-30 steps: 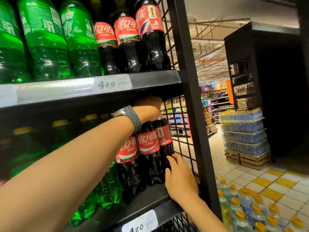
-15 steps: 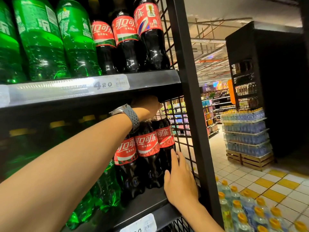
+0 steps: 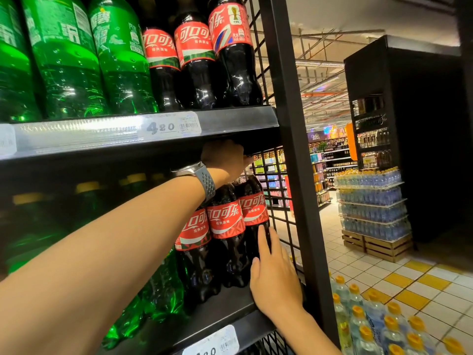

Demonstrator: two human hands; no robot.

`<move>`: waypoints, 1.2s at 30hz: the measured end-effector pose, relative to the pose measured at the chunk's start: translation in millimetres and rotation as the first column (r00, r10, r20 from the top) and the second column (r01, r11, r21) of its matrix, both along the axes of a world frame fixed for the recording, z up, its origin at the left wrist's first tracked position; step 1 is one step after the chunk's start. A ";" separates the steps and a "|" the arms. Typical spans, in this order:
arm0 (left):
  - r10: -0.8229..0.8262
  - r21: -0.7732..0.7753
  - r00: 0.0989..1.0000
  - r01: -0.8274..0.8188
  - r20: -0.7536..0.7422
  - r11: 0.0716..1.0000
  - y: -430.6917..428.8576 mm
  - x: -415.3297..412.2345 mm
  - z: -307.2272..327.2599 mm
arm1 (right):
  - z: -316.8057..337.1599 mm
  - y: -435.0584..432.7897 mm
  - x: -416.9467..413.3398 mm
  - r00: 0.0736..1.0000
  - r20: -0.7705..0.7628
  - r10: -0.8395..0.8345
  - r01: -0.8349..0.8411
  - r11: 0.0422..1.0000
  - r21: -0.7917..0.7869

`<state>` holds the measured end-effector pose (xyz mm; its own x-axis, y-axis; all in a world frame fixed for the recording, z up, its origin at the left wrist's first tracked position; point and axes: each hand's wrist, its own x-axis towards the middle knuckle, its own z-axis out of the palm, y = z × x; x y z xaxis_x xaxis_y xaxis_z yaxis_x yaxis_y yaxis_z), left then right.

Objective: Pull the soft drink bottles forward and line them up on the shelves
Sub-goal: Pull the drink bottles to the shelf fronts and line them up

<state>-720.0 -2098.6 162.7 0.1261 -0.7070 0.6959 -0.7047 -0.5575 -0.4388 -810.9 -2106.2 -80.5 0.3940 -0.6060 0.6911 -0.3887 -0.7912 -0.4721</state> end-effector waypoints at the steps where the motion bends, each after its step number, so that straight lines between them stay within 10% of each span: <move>1: -0.003 0.000 1.000 0.003 -0.014 1.000 -0.1 -0.3 -0.6 | -0.4 0.0 0.2 1.000 -0.012 -0.007 0.007 1.000 -0.001; 12: -0.002 0.221 0.781 0.179 -0.625 0.959 58.2 10.2 12.5 | 3.8 5.6 -2.7 1.000 -0.007 -0.014 0.014 0.998 -0.060; 23: -0.081 0.086 0.943 0.114 -0.323 0.990 78.9 -0.1 -11.7 | 10.4 16.9 -5.5 0.999 0.028 -0.044 0.046 0.996 -0.073; 36: 0.139 0.066 0.976 -0.130 -0.168 0.989 202.3 42.9 3.0 | 73.5 98.4 32.0 0.917 0.157 0.366 -0.307 0.901 -0.307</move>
<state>-677.1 -1896.3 165.7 0.3368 -0.7119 0.6162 -0.6924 -0.6308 -0.3502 -778.9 -2007.9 -7.0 0.3721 -0.2404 0.8965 0.0065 -0.9652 -0.2616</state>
